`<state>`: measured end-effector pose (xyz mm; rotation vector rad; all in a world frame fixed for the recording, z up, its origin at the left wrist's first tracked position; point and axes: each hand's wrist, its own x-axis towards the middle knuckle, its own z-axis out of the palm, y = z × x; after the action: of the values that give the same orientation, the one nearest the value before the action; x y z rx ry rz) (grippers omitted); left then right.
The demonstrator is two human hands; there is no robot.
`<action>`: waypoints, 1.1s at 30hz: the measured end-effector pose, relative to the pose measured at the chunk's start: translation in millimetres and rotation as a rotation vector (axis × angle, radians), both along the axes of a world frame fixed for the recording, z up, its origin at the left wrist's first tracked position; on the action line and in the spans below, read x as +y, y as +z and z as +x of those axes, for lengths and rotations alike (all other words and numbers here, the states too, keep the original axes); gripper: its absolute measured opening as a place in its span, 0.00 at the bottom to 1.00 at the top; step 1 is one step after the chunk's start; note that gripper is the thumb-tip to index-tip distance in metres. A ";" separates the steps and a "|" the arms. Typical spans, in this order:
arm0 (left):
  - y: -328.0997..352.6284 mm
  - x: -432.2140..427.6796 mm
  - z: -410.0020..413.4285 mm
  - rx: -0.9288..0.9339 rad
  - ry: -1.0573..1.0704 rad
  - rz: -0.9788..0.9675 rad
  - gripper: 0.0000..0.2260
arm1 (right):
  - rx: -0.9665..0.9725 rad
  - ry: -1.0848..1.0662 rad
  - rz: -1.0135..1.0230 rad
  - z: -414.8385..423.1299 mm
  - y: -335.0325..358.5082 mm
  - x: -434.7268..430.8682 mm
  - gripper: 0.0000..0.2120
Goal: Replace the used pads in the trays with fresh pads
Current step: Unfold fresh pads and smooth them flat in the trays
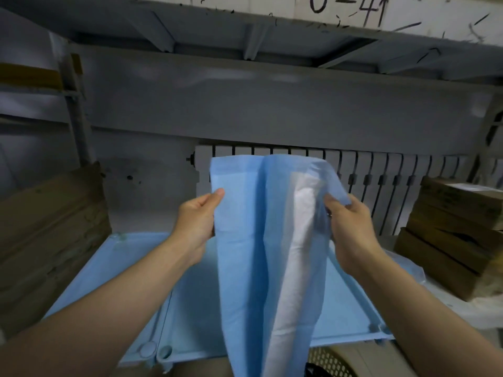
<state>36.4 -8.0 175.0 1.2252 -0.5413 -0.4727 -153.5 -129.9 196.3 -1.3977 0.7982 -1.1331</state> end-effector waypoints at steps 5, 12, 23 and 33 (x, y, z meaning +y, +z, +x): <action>9.6 26.8 24.0 -0.076 0.243 -0.022 0.10 | -0.050 -0.131 0.001 -16.0 12.6 -7.3 0.10; 19.1 58.2 42.5 -0.292 0.429 -0.028 0.17 | -0.067 -0.237 -0.140 -19.4 29.0 2.1 0.08; 24.4 34.8 78.0 -0.534 0.458 0.078 0.21 | 0.030 -0.355 -0.236 -2.7 33.0 -48.0 0.07; -72.7 -68.4 140.3 -0.446 0.402 0.402 0.16 | 0.050 -0.218 0.142 60.1 -45.8 -147.3 0.06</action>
<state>176.8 -76.4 102.3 1.7978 -0.5692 0.0466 -93.4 -277.3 150.5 -1.2469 1.0670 -1.1856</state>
